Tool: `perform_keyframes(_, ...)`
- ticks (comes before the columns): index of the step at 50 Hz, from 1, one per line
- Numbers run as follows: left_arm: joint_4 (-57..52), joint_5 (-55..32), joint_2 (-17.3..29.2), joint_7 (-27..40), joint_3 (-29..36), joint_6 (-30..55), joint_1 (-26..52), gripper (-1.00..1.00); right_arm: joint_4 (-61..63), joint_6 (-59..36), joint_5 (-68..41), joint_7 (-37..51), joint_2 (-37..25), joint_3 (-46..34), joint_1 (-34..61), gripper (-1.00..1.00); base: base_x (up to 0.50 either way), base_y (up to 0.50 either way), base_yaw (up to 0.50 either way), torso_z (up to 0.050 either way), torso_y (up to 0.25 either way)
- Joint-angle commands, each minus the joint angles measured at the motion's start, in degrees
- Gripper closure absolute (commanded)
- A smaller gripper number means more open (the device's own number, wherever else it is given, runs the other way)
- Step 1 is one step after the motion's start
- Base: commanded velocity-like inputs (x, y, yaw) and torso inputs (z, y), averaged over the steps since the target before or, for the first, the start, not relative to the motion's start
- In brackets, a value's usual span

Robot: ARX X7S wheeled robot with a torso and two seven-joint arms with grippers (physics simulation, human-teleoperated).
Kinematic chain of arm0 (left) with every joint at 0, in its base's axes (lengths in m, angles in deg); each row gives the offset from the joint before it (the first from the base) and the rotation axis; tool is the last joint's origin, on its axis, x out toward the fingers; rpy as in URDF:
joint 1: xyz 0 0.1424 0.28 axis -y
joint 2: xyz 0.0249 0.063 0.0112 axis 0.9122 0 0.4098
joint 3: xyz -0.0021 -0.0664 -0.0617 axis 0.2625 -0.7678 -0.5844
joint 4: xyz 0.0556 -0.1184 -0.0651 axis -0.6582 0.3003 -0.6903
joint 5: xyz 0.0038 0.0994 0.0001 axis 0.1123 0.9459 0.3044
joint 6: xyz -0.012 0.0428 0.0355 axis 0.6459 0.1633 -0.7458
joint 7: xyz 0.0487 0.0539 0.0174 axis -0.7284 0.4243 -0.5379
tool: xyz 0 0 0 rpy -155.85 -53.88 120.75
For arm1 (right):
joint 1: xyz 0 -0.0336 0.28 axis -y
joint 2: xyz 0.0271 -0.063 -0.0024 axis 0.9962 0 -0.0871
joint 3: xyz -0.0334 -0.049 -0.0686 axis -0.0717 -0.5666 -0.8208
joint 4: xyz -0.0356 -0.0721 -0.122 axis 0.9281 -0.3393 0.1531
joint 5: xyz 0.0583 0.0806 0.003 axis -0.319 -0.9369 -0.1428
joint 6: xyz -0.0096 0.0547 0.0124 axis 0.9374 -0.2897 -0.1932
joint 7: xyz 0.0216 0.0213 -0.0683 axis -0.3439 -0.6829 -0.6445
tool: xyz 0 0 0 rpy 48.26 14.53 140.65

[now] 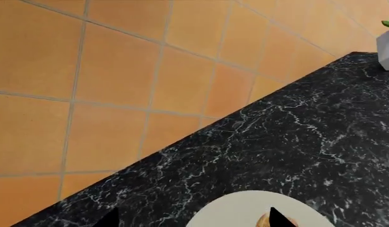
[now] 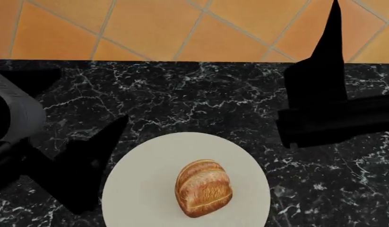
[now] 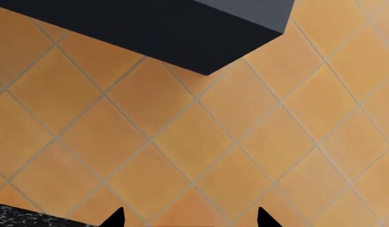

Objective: Place all breads on the cutting board.

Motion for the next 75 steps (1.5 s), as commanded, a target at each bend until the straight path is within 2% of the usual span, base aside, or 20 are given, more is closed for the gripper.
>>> perform_keyframes(1,6.0,5.1,-6.6,-7.9,2.6,2.4,2.0,-1.00,-0.2,1.2,1.4,-2.5,0.0,3.4,-1.6,-1.00,0.00,0.00,0.00,0.000,0.000)
perform_keyframes(15,10.3,-0.8,-10.2,-12.0,6.9,6.0,7.7,-1.00,0.1,1.7,3.3,-4.7,-0.7,5.0,-4.2,-1.00,0.00,0.00,0.00,0.000,0.000)
perform_keyframes(17,9.9,1.3,-10.7,-14.7,6.8,6.9,7.8,-1.00,0.1,1.8,3.1,-4.6,-0.8,4.9,-4.2,-1.00,0.00,0.00,0.00,0.000,0.000)
perform_keyframes(31,16.1,11.6,-10.8,-22.1,8.9,7.2,4.6,-1.00,0.4,2.1,2.7,-3.7,-0.6,3.8,-3.5,-1.00,0.00,0.00,0.00,0.000,0.000)
perform_keyframes(46,13.7,5.5,-12.5,-16.2,11.0,6.6,4.1,-1.00,0.4,2.5,2.9,-3.9,-1.0,3.8,-4.0,-1.00,0.00,0.00,0.00,0.000,0.000)
perform_keyframes(58,16.8,13.6,-13.5,-22.1,12.9,6.0,2.2,-1.00,-0.4,2.1,2.9,-3.9,-0.4,2.7,-2.5,-1.00,0.00,0.00,0.00,0.000,0.000)
perform_keyframes(75,20.3,20.7,-17.7,-27.1,18.1,5.0,0.6,-1.00,0.5,3.1,4.2,-5.8,-2.2,4.8,-5.6,-1.00,0.00,0.00,0.00,0.000,0.000)
